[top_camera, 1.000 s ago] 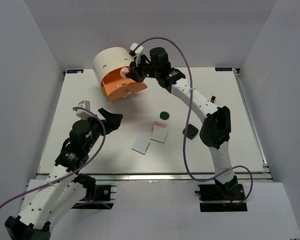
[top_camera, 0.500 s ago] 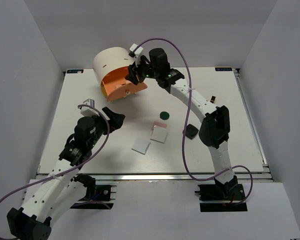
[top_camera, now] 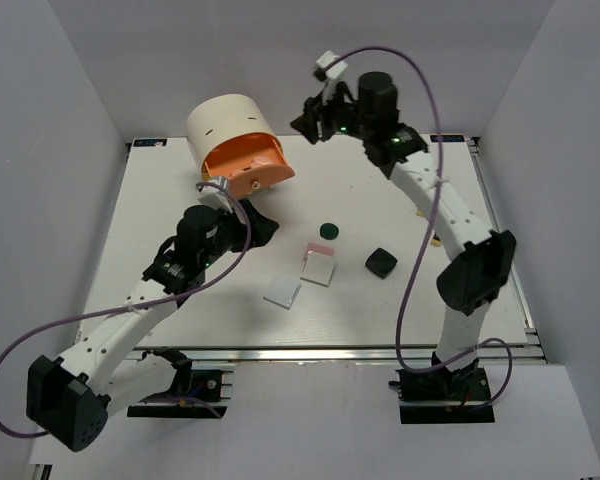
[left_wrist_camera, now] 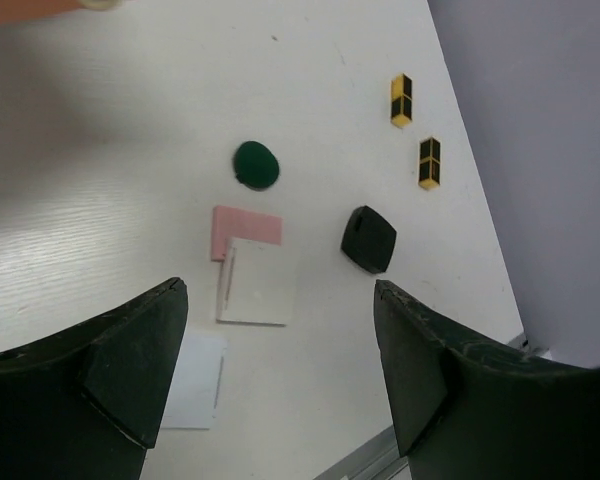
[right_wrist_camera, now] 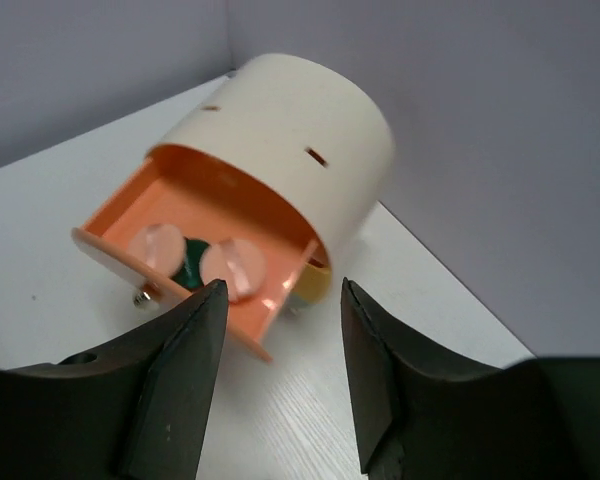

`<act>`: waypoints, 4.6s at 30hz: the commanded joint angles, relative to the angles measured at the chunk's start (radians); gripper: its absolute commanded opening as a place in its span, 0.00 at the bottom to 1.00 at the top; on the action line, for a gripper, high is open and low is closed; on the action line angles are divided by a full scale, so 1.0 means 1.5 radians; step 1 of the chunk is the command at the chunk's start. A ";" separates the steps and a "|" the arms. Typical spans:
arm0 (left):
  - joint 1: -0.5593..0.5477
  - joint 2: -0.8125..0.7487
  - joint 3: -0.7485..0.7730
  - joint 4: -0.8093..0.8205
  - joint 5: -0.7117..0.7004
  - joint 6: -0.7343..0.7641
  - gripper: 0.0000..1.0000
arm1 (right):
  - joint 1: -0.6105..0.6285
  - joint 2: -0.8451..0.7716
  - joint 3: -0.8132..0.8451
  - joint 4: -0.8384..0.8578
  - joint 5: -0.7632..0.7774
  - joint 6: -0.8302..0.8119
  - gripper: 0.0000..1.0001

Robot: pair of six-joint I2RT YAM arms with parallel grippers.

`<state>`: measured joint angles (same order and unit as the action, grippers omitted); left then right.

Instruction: Organize the makeup

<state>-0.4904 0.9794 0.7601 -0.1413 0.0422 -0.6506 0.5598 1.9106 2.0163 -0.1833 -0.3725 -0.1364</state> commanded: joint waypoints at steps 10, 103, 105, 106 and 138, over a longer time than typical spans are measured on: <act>-0.156 0.277 0.194 0.001 -0.019 0.066 0.81 | -0.284 -0.275 -0.363 -0.009 -0.162 0.013 0.68; 0.108 0.419 0.566 -0.211 -0.145 0.196 0.45 | -0.374 -0.468 -0.643 -0.008 -0.216 -0.007 0.56; 0.110 0.414 0.556 -0.202 -0.144 0.197 0.63 | -0.370 -0.467 -0.641 -0.012 -0.216 -0.015 0.56; 0.110 0.410 0.555 -0.201 -0.144 0.196 0.70 | -0.350 -0.464 -0.638 -0.014 -0.216 -0.020 0.56; 0.112 -0.021 0.232 -0.216 -0.126 0.124 0.65 | 0.085 0.038 -0.072 -0.268 -0.105 -0.640 0.00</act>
<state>-0.3286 0.9947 1.1381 -0.4690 -0.1097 -0.4297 0.6662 1.9350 1.8305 -0.5446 -0.6029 -1.0592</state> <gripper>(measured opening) 0.618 0.011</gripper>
